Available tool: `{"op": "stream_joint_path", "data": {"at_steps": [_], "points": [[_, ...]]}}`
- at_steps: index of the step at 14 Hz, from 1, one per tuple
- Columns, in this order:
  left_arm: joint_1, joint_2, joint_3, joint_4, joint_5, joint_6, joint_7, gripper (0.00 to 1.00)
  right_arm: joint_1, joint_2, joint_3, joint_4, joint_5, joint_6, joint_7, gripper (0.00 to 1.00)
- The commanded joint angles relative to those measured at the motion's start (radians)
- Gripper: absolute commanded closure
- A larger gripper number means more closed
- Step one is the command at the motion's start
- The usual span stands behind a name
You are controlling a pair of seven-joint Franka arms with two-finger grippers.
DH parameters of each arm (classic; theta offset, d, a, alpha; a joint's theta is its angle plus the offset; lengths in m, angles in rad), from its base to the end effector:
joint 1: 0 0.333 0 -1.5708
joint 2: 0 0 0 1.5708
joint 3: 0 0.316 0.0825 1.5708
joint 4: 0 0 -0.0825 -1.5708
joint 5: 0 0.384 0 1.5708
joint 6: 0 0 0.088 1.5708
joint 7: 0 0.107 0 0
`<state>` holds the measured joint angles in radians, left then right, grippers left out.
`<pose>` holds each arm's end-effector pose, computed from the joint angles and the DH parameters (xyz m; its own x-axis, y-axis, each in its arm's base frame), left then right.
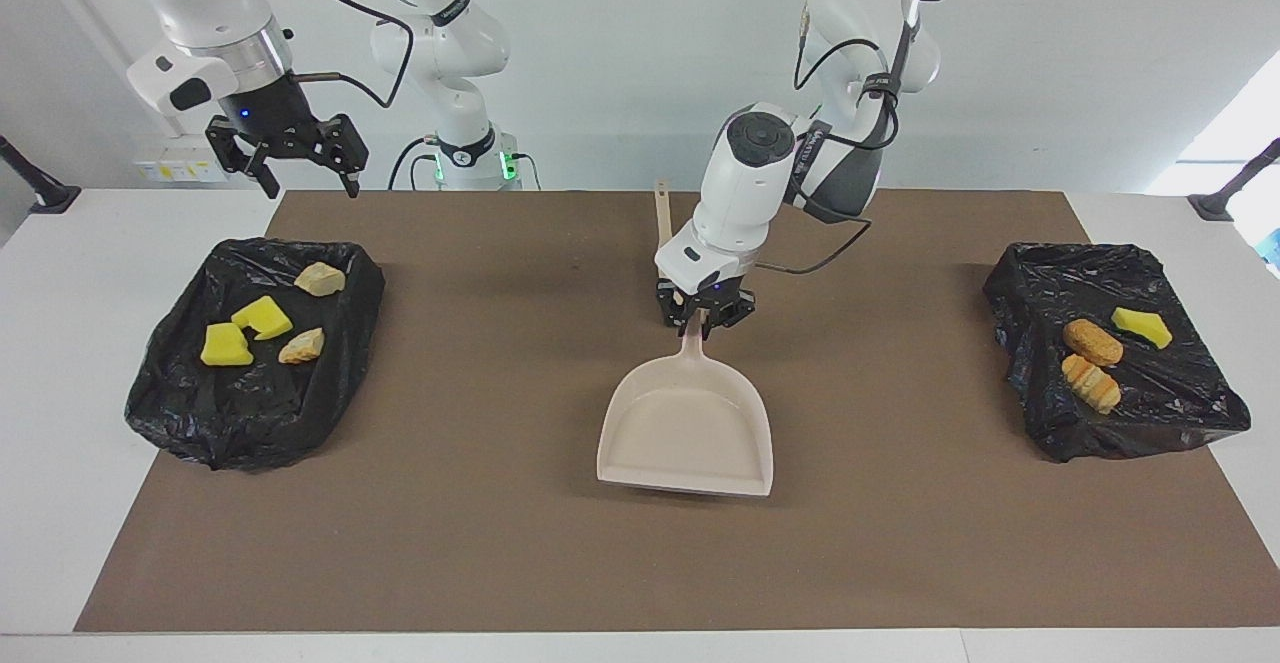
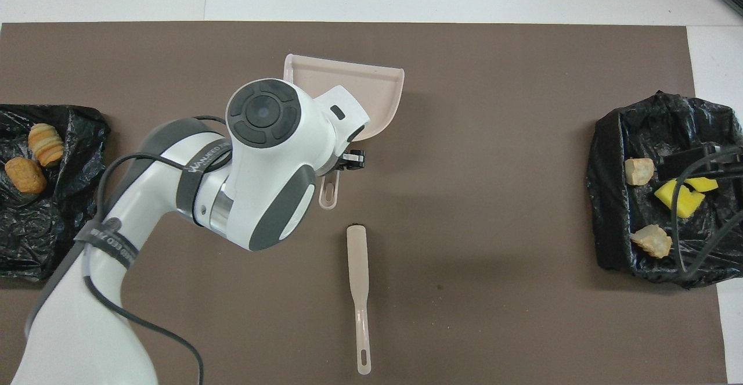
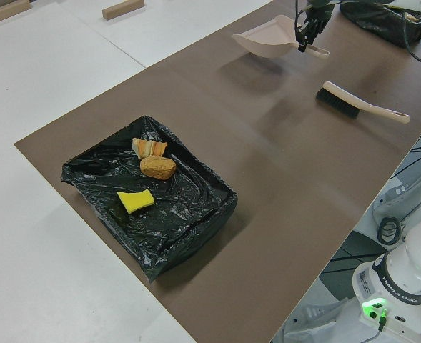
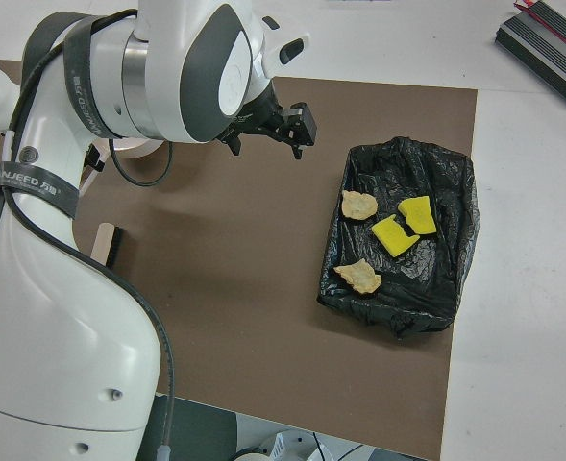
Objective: Sweep and dump trash in bin
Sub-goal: 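Carry the empty dustpan back toward the table center with the left gripper, then lower the dustpan onto the mat and open the left gripper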
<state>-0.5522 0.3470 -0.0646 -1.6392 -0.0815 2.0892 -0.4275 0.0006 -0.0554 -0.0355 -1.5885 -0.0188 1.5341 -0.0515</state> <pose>0.5454 -0.3860 0.4259 0.9883 -0.1435 0.0520 -0.1492 -0.9803 0.1296 0.5332 -0.0213 0.6431 0.9999 0.0160 0.0001 0.0160 -0.9997 0.0168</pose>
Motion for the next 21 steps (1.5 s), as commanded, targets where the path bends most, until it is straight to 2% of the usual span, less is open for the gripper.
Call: {"op": "stream_joint_path", "data": {"at_steps": [1,3,6,17,18,19,20,21], "points": [[-0.028,0.018,0.019,0.002,-0.018,0.046,-0.011,1.00,-0.001,0.005,-0.001,0.012,0.017,-0.011,0.019,0.00],[-0.037,0.039,0.019,0.001,-0.018,0.069,-0.019,1.00,-0.001,0.005,-0.001,0.012,0.017,-0.011,0.019,0.00],[-0.077,0.130,0.020,0.018,-0.015,0.161,-0.115,1.00,-0.001,0.005,-0.001,0.012,0.017,-0.011,0.019,0.00],[-0.052,0.136,0.019,0.022,-0.049,0.169,-0.108,1.00,-0.001,0.005,-0.001,0.012,0.017,-0.011,0.019,0.00],[-0.052,0.136,0.020,0.022,-0.043,0.172,-0.093,0.73,-0.001,0.005,-0.001,0.012,0.017,-0.011,0.019,0.00],[-0.052,0.136,0.020,0.022,-0.043,0.176,-0.064,0.18,-0.001,0.005,-0.001,0.012,0.017,-0.011,0.019,0.00],[-0.052,0.136,0.022,0.022,-0.043,0.175,-0.050,0.00,-0.001,0.005,-0.001,0.012,0.017,-0.011,0.019,0.00],[-0.051,0.135,0.022,0.022,-0.043,0.175,-0.048,0.00,-0.001,0.005,-0.001,0.012,0.017,-0.011,0.019,0.00]]}}
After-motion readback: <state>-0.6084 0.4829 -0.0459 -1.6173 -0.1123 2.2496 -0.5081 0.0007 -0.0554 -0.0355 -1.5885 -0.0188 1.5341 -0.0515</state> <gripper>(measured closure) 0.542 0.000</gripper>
